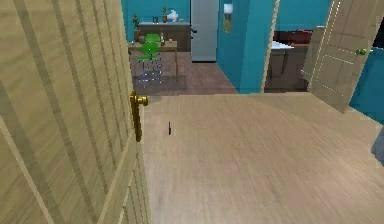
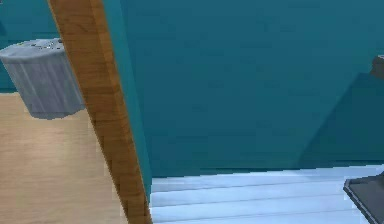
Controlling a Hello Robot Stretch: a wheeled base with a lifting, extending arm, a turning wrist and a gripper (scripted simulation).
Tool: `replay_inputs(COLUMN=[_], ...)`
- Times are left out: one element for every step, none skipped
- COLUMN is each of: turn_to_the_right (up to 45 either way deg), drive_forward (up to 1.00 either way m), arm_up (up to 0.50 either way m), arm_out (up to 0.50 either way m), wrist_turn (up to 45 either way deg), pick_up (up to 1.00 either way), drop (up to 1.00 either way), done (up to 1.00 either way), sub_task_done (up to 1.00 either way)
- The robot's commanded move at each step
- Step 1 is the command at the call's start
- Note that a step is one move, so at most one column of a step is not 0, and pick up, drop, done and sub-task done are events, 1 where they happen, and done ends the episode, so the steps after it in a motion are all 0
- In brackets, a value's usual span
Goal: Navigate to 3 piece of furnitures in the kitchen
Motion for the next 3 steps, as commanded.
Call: replay_inputs(turn_to_the_right=[9.0, 0.0, -12.0], drive_forward=[0.00, 0.85, 0.00], arm_up=[0.00, 0.00, 0.00], arm_out=[0.00, 0.00, 0.00], wrist_turn=[0.0, 0.0, 0.0], pick_up=[0.00, 0.00, 0.00], drop=[0.00, 0.00, 0.00], done=[0.00, 0.00, 0.00], sub_task_done=[0.00, 0.00, 0.00])
